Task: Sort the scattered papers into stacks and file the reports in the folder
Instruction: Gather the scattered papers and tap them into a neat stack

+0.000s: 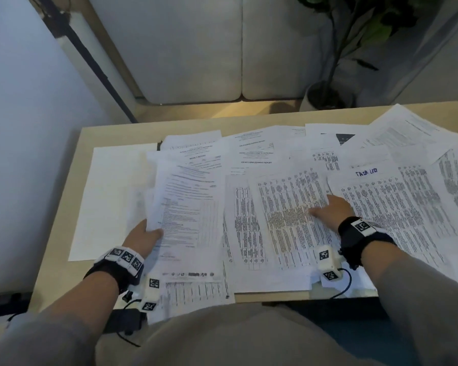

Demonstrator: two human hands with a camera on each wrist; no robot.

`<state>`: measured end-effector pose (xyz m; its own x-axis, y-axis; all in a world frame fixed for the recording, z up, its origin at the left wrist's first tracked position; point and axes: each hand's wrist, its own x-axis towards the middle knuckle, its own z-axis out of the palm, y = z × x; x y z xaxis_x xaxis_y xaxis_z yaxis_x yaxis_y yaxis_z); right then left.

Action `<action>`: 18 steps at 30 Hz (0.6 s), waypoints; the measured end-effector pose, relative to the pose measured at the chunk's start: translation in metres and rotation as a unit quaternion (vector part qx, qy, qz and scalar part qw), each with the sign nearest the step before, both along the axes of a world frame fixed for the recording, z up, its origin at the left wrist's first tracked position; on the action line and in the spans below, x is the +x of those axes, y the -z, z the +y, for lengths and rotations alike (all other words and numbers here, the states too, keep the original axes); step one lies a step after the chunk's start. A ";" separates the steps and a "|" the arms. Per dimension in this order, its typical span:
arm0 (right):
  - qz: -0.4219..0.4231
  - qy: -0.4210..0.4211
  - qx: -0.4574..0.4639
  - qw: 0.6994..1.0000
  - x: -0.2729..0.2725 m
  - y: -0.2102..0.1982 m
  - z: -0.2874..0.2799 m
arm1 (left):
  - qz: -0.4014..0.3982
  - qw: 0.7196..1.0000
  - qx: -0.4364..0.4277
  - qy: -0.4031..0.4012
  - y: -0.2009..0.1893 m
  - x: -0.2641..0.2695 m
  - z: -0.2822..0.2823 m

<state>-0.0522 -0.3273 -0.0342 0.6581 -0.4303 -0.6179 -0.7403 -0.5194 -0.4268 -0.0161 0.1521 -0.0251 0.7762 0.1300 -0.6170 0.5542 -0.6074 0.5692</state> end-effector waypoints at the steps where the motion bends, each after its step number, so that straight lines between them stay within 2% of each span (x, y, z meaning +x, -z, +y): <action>1: -0.012 0.010 0.010 1.000 -0.005 -0.007 -0.004 | -0.012 1.000 -0.016 -0.008 -0.002 0.001 0.000; 3: -0.028 0.043 0.017 0.999 -0.017 -0.020 -0.017 | -0.020 0.998 -0.047 -0.023 0.001 0.006 -0.001; 5: -0.036 0.069 0.008 0.997 -0.031 -0.025 -0.032 | -0.023 0.998 -0.031 -0.050 0.006 0.008 -0.009; 6: -0.030 0.076 -0.004 0.997 -0.039 -0.025 -0.039 | -0.025 0.998 0.023 -0.046 0.014 0.010 -0.013; 8: -0.004 0.079 -0.028 0.996 -0.055 -0.022 -0.050 | -0.012 0.986 0.168 0.014 0.027 0.008 -0.026; 10: 0.015 0.077 -0.034 0.996 -0.069 -0.015 -0.056 | 0.008 0.966 0.250 0.057 0.032 0.004 -0.042; 14: 0.041 0.041 -0.029 0.998 -0.071 -0.003 -0.060 | 0.040 0.957 0.289 0.012 0.036 0.005 -0.059; 18: 0.015 0.022 -0.038 0.999 -0.055 0.005 -0.078 | 0.058 0.949 0.309 -0.024 0.034 0.011 -0.058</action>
<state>-0.1070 -0.4053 -0.0392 0.6186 -0.5052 -0.6018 -0.7755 -0.5159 -0.3640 -0.0047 0.0938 -0.0588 0.6925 0.5280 -0.4917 0.6260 -0.7785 0.0457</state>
